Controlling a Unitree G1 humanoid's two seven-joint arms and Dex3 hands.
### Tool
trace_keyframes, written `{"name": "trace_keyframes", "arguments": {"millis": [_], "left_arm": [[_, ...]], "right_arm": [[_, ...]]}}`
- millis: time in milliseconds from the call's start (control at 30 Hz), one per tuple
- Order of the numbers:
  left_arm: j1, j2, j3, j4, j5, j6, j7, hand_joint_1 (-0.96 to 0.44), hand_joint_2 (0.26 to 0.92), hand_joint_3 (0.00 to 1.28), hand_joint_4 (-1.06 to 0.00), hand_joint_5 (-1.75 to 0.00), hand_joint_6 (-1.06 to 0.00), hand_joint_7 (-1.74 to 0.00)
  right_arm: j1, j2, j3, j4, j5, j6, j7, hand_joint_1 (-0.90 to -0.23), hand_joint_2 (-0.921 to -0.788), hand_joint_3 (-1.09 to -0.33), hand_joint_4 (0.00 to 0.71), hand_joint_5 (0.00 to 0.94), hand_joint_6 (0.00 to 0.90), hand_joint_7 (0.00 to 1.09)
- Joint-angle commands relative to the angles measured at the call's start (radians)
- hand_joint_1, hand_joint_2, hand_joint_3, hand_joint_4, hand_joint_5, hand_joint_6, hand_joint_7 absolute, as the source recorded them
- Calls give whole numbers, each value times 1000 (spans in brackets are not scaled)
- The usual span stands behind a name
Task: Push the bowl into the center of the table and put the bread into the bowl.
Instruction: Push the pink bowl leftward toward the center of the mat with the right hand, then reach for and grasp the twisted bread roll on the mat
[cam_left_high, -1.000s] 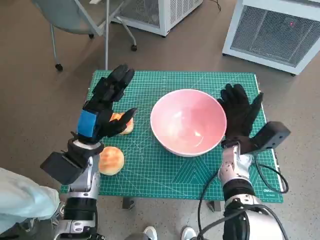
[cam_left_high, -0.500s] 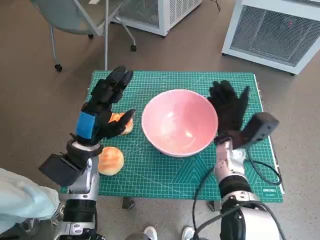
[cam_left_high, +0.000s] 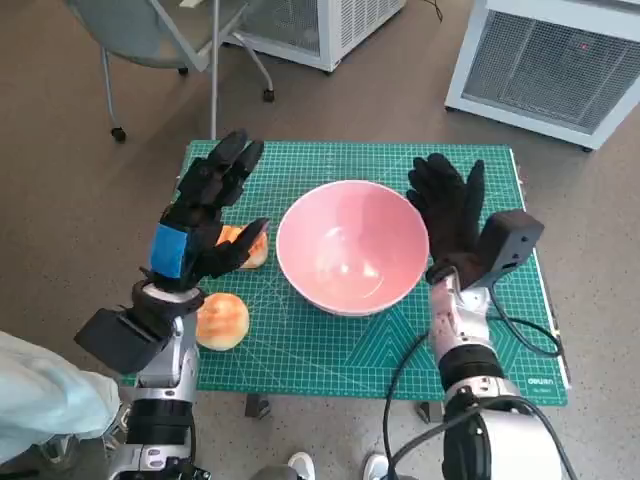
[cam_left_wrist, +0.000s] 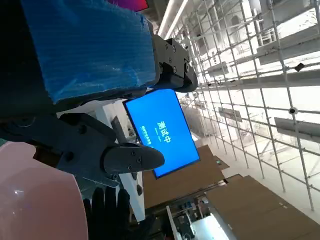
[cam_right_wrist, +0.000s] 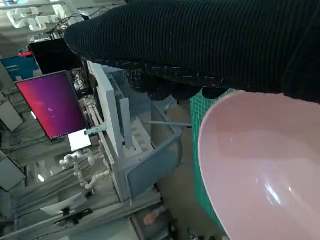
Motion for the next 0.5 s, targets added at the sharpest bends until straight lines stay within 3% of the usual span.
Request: {"name": "trace_keyframes", "arguments": {"millis": [33, 267, 500], "left_arm": [[1, -3, 2, 3, 9, -19, 11, -426, 921, 379, -346, -1, -284, -229], [-10, -4, -2, 12, 10, -17, 16, -422, 921, 381, -345, 0, -285, -226], [-26, -5, -5, 31, 20, -25, 25, -418, 921, 383, -342, 0, -285, -222]], "right_arm": [[6, -24, 0, 2, -6, -22, 12, -549, -921, -734, 274, 0, 292, 329], [6, -47, -8, -22, 10, -96, 52, -555, -921, -722, 252, 0, 269, 314], [24, -66, 3, -83, 14, -205, 128, -561, -921, -706, 239, 0, 241, 307]]}}
